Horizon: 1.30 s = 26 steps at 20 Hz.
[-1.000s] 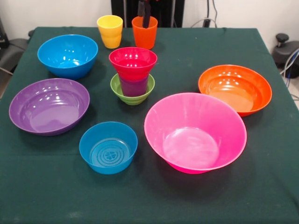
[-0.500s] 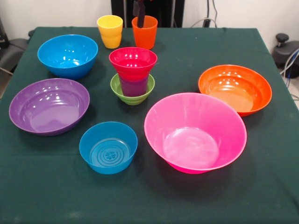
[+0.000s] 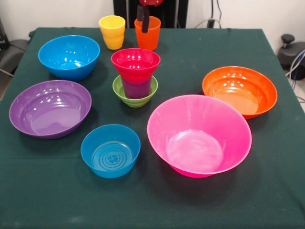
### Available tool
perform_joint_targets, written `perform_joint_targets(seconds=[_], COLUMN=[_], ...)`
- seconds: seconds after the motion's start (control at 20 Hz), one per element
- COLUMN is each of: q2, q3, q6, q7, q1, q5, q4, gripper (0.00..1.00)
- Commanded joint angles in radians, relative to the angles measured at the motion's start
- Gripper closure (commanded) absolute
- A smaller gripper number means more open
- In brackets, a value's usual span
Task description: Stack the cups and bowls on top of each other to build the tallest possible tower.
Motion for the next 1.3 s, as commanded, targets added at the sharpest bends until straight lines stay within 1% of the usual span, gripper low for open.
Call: perform_joint_targets(seconds=[0.05, 0.2, 0.3, 0.45, 0.5, 0.65, 0.85, 0.95, 1.2, 1.25, 1.3], q2=[0.08, 0.075, 0.066, 0.054, 0.05, 0.048, 0.049, 0.05, 0.046, 0.045, 0.042], q3=[0.036, -0.003, -0.016, -0.035, -0.03, -0.063, -0.089, -0.068, -0.1, -0.088, -0.093], q6=[-0.07, -0.061, -0.045, -0.017, -0.01, -0.008, -0.021, -0.041, -0.044, -0.039, -0.029], q7=[-0.055, 0.026, 0.057, 0.087, 0.091, 0.113, 0.126, 0.104, 0.1, 0.095, 0.094], q1=[0.046, 0.09, 0.108, 0.131, 0.128, 0.161, 0.181, 0.155, 0.171, 0.163, 0.166], q5=[-0.064, -0.021, 0.012, 0.05, 0.073, 0.099, 0.144, 0.179, 0.204, 0.223, 0.23], q4=[0.0, 0.018, 0.032, 0.044, 0.055, 0.06, 0.079, 0.105, 0.111, 0.118, 0.117], gripper=[0.0, 0.0, 0.0, 0.0, 0.0, 0.0, 0.0, 0.0, 0.0, 0.0, 0.0])
